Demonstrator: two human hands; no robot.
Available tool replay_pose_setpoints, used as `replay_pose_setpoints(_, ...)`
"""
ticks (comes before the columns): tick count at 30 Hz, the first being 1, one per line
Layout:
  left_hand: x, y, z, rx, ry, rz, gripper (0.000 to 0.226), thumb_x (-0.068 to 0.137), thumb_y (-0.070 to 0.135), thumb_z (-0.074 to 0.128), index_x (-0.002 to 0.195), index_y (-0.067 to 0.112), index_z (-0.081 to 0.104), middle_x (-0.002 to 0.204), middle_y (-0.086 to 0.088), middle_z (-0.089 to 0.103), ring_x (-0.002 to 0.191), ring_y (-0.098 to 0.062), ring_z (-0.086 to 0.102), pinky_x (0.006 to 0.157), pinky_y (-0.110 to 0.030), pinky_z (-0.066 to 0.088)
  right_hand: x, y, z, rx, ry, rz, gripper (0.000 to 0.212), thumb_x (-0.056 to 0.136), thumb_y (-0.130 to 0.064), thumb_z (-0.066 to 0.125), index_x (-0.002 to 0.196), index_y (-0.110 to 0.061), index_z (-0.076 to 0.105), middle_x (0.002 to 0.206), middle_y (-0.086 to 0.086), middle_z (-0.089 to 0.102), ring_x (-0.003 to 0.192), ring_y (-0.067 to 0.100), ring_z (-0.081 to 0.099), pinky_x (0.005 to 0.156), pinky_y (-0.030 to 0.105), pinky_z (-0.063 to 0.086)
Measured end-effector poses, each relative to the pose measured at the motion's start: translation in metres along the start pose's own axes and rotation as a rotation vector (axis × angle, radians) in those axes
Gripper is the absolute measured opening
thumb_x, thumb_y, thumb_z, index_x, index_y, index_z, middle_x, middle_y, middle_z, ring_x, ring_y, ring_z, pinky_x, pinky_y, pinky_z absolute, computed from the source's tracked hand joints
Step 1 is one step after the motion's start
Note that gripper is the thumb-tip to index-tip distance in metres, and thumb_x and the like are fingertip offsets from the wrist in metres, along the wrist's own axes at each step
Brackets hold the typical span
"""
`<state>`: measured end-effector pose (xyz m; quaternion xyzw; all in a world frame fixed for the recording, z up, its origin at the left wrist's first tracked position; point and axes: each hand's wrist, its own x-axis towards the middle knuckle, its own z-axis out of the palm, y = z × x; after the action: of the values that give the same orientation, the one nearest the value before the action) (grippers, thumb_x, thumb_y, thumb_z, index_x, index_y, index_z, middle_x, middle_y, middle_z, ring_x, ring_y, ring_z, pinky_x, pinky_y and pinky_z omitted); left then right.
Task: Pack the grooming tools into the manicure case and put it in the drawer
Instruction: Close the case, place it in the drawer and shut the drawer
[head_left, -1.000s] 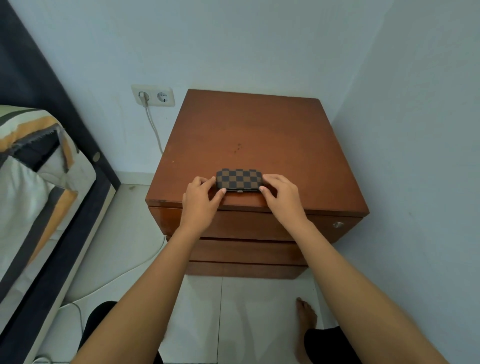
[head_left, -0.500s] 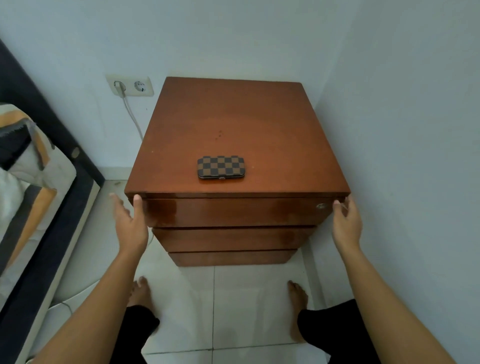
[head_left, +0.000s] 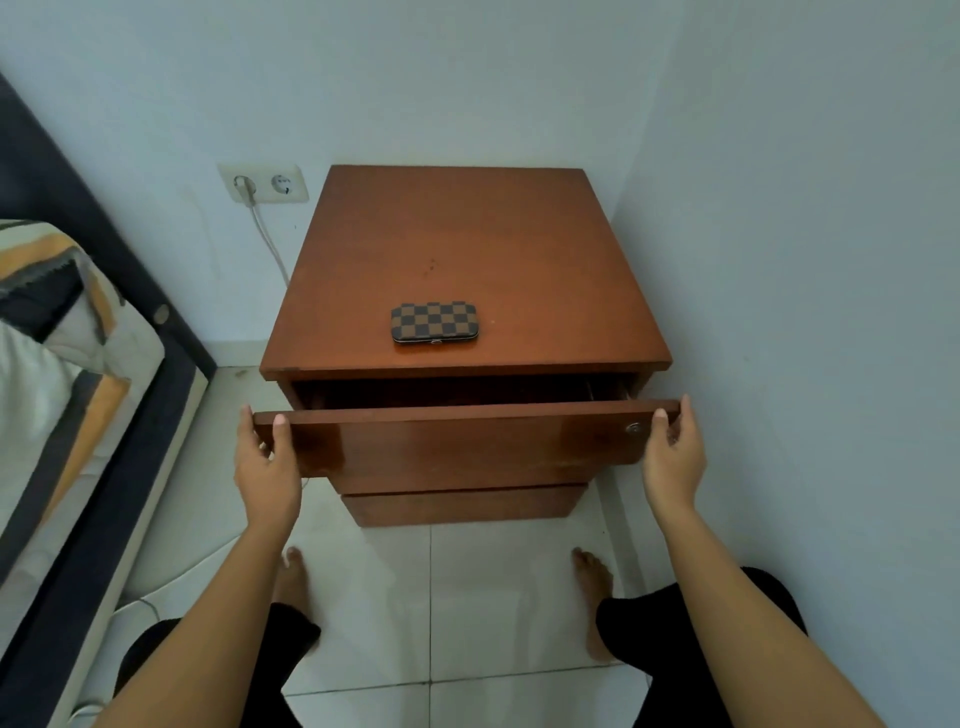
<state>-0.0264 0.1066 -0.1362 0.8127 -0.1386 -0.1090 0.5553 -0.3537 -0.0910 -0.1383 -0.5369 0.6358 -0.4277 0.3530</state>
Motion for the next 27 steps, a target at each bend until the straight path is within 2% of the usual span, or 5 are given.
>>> replay_pose_setpoints(4, -0.037, -0.010, -0.027, -0.015, -0.012, 0.014, 0.054, 0.098, 0.037, 0.039, 0.147, 0.022, 0.022, 0.149, -0.015, 0.035, 0.133, -0.032, 0.039, 0.108, -0.047, 0.035, -0.034, 0.012, -0.028, -0.008, 0.008, -0.010, 0.049, 0.097, -0.028, 0.042, 0.143, -0.014, 0.030, 0.145, 0.014, 0.040, 0.132, 0.027, 0.041, 0.112, 0.040, 0.033)
replay_pose_setpoints(17, -0.122, -0.048, -0.087, 0.013, 0.021, 0.026, 0.056, 0.096, 0.043, 0.040, 0.147, 0.024, 0.023, 0.147, -0.012, 0.037, 0.134, -0.031, 0.037, 0.109, -0.049, 0.033, -0.124, 0.035, -0.097, -0.025, 0.040, -0.022, 0.048, 0.097, -0.025, 0.042, 0.142, -0.010, 0.033, 0.140, 0.018, 0.044, 0.129, 0.031, 0.044, 0.108, 0.038, 0.033)
replay_pose_setpoints(22, -0.112, -0.034, -0.094, 0.290, 0.022, 0.116, 0.058, 0.095, 0.035, 0.045, 0.144, 0.008, 0.029, 0.148, -0.014, 0.031, 0.136, -0.030, 0.030, 0.111, -0.048, 0.029, -0.112, 0.020, -0.106, -0.177, -0.029, -0.124, 0.043, 0.095, -0.022, 0.047, 0.134, -0.003, 0.044, 0.134, 0.019, 0.047, 0.124, 0.032, 0.046, 0.104, 0.040, 0.037)
replay_pose_setpoints(25, -0.085, -0.016, -0.088, 0.497, 0.015, 0.286, 0.058, 0.093, 0.031, 0.052, 0.140, 0.001, 0.034, 0.148, -0.017, 0.032, 0.140, -0.029, 0.024, 0.114, -0.047, 0.023, -0.092, -0.007, -0.097, -0.265, -0.098, -0.245, 0.037, 0.091, -0.017, 0.054, 0.124, 0.000, 0.054, 0.127, 0.018, 0.051, 0.120, 0.031, 0.048, 0.099, 0.035, 0.037)
replay_pose_setpoints(27, -0.062, -0.002, -0.074, 0.614, -0.065, 0.410, 0.060, 0.093, 0.033, 0.051, 0.140, 0.000, 0.035, 0.149, -0.018, 0.033, 0.141, -0.029, 0.022, 0.116, -0.045, 0.016, -0.076, -0.027, -0.079, -0.336, -0.179, -0.327, 0.037, 0.090, -0.017, 0.056, 0.123, 0.000, 0.055, 0.127, 0.018, 0.052, 0.119, 0.030, 0.049, 0.099, 0.034, 0.038)
